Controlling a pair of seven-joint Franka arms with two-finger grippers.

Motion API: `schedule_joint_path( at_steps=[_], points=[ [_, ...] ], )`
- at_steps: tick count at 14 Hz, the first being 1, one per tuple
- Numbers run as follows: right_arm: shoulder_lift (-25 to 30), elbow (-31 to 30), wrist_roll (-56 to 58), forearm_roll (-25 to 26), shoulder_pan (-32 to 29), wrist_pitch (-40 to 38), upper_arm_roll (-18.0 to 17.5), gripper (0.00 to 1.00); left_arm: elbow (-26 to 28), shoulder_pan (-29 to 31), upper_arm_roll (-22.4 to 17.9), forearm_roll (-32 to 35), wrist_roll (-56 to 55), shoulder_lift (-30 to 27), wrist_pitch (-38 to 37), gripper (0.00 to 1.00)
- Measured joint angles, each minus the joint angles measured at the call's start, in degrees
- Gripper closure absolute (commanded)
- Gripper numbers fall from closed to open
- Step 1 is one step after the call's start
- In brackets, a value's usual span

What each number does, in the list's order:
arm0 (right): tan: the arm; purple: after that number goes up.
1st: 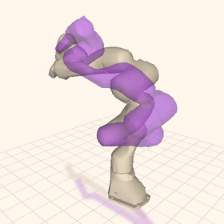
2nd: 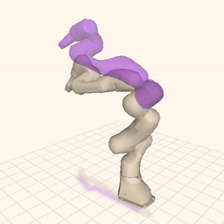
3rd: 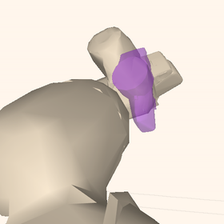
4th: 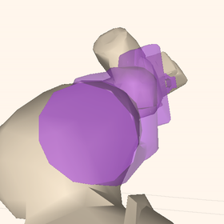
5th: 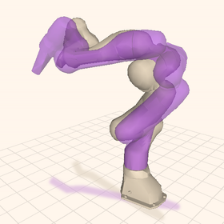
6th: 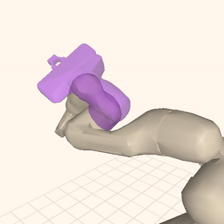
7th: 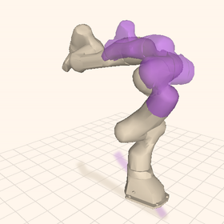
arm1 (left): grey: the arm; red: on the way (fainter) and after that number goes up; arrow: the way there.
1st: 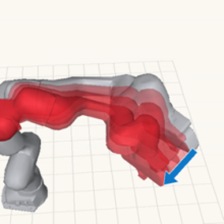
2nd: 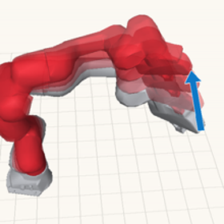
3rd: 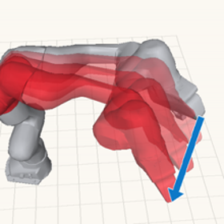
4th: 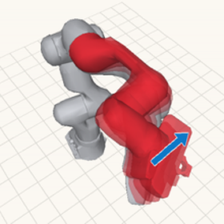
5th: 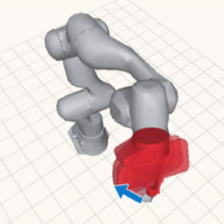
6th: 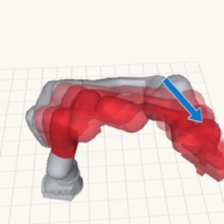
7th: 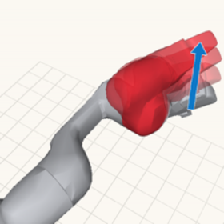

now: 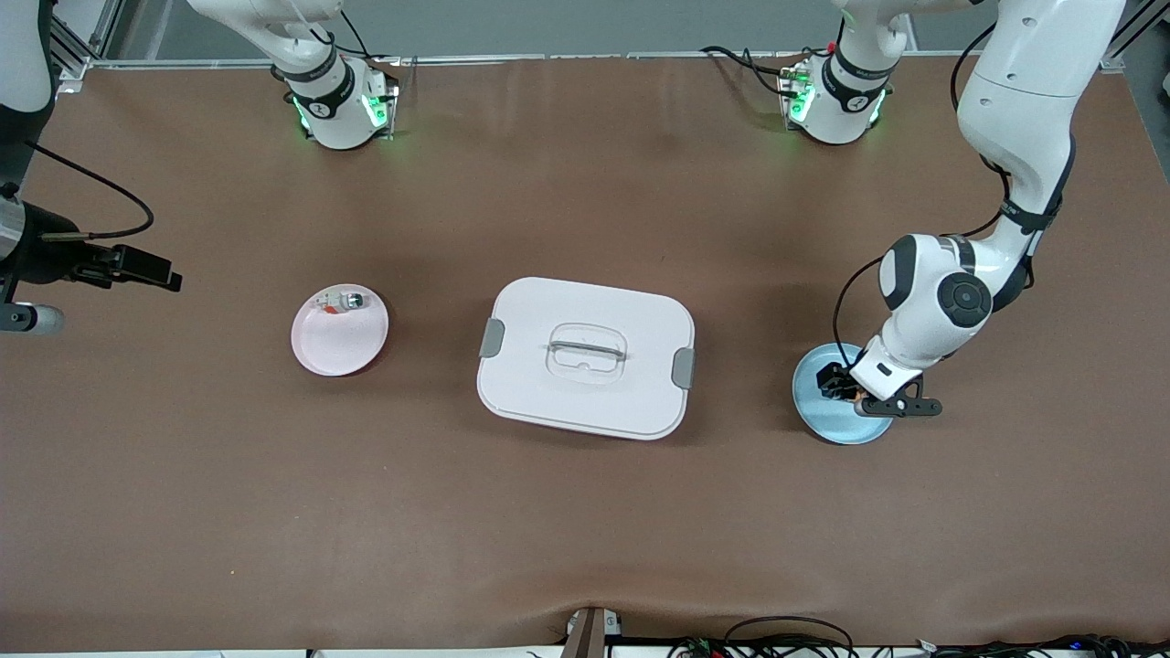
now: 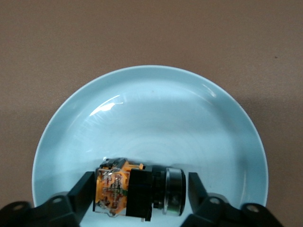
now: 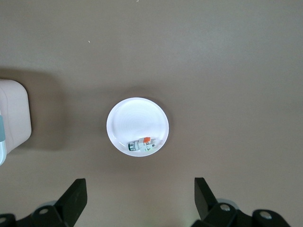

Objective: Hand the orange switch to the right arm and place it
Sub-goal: 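Close the left gripper on the orange switch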

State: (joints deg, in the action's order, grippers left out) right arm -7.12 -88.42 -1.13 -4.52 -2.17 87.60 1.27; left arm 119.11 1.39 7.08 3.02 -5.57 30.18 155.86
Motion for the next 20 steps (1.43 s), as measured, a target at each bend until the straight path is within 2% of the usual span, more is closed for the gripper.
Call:
schedule_joint_path(
  at_steps=[1,3,4,8,14,20],
  points=[
    [0.0,0.0,0.0,0.0,0.0,0.0,0.0,0.00,-0.1,0.0,0.0,0.0,0.0,0.0,0.0,0.74],
    [0.0,0.0,0.0,0.0,0.0,0.0,0.0,0.00,-0.1,0.0,0.0,0.0,0.0,0.0,0.0,0.97],
    [0.0,0.0,0.1,0.0,0.0,0.0,0.0,0.00,-0.2,0.0,0.0,0.0,0.0,0.0,0.0,1.00],
    [0.0,0.0,0.4,0.0,0.0,0.2,0.0,0.00,-1.0,0.0,0.0,0.0,0.0,-1.1,-0.8,1.00],
    [0.0,0.0,0.4,0.0,0.0,0.2,0.0,0.00,-2.0,0.0,0.9,0.0,-1.0,-7.7,-8.2,1.00],
    [0.0,0.0,0.4,0.0,0.0,0.2,0.0,0.00,-5.4,-0.1,4.7,0.0,-12.3,-13.0,-17.2,1.00]
  ],
)
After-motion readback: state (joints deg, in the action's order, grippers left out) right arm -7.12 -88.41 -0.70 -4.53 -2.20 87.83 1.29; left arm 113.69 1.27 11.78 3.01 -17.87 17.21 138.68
